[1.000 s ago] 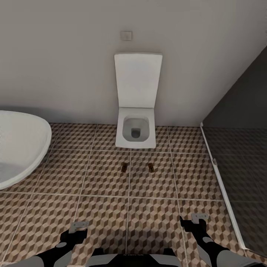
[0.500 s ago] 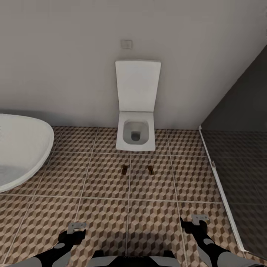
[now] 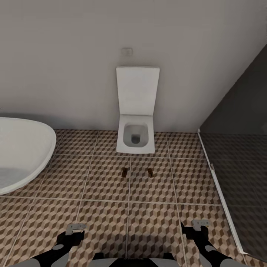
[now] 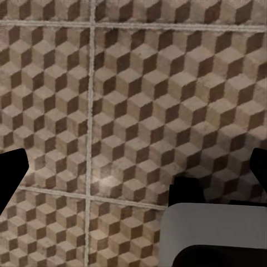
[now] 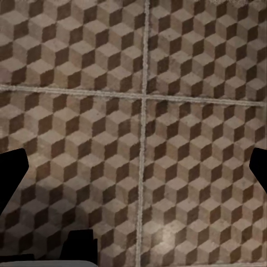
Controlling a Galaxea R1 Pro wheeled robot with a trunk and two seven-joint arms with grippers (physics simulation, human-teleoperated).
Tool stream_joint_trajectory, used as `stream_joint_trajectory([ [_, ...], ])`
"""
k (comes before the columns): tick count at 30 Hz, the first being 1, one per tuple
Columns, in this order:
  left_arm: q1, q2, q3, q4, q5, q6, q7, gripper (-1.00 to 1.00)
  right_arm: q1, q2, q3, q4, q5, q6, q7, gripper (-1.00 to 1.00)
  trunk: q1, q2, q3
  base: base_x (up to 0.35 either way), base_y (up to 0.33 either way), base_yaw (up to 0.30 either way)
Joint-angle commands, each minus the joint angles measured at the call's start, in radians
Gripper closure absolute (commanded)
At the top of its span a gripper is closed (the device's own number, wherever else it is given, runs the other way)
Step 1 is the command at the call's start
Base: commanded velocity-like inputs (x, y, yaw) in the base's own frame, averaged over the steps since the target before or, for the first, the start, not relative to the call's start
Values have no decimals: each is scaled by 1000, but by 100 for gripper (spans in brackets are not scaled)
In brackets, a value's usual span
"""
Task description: Take the four mousetraps from the cabinet in the bathroom and place them on the bathroom floor. Make sure all four end up on the same floor surface, and ensure that at least two of them are either under or directly next to the same bathroom sink.
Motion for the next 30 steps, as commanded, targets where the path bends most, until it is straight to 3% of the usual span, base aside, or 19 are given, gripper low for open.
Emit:
stream_joint_trajectory([
  [1, 0, 1, -9, -4, 6, -4, 8, -100, 0, 0, 9, 0, -6, -2, -4, -100, -4, 7, 4, 0, 0, 0],
  [30, 6, 0, -9, -4, 6, -4, 8, -100, 4, 2, 10, 0, -6, -4, -4, -100, -115, 210, 142, 0, 0, 0],
])
